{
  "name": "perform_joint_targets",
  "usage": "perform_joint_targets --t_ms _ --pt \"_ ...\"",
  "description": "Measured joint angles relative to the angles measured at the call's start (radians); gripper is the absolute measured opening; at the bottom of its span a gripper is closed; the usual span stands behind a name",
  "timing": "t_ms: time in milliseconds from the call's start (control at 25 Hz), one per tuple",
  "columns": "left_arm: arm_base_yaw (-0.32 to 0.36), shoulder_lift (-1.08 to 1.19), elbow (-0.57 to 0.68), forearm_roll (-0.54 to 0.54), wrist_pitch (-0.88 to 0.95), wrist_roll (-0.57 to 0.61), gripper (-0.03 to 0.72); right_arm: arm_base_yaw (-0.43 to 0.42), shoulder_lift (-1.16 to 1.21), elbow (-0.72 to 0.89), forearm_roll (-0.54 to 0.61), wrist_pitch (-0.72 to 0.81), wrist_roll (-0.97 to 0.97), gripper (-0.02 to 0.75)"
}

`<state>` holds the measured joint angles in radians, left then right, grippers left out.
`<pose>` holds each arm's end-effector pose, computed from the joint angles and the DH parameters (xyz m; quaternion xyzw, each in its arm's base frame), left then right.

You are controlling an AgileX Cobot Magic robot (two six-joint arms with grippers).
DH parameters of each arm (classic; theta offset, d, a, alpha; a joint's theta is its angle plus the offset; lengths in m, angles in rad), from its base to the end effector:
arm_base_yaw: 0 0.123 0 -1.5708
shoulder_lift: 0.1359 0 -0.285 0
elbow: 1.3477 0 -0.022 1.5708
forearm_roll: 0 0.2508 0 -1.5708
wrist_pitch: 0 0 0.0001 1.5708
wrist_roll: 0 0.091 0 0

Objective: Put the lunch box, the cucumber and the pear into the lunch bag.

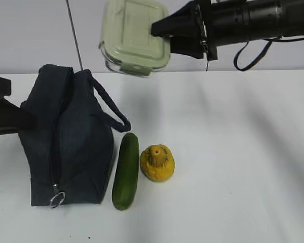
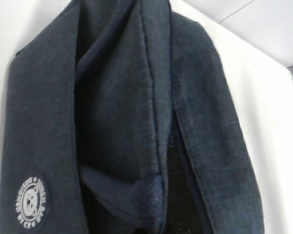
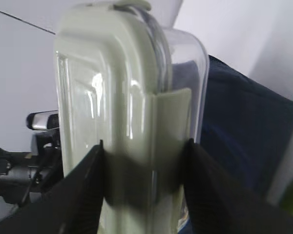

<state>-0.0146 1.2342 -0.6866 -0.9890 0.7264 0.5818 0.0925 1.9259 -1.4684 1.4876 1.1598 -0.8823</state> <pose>0.2230 -0.0538 0.2506 -0.0216 0.9105 -0.3151 0.2668 0.3980 0.1205 0.2845 -0.1168 0.7708 0.5721 0.2547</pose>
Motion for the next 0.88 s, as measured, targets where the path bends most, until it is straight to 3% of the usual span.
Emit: perform_joint_targets --t_ms 240,560,880 --pt "0.0 0.0 0.0 -0.173 0.025 0.099 -0.015 0.085 -0.002 -0.057 0.1 0.004 0.0 0.365" --pt "0.0 0.0 0.0 -0.185 0.025 0.12 -0.015 0.193 0.019 -0.064 0.204 -0.001 0.002 0.365" --pt "0.0 0.0 0.0 -0.186 0.025 0.126 -0.015 0.247 0.057 -0.064 0.219 -0.148 0.002 0.365"
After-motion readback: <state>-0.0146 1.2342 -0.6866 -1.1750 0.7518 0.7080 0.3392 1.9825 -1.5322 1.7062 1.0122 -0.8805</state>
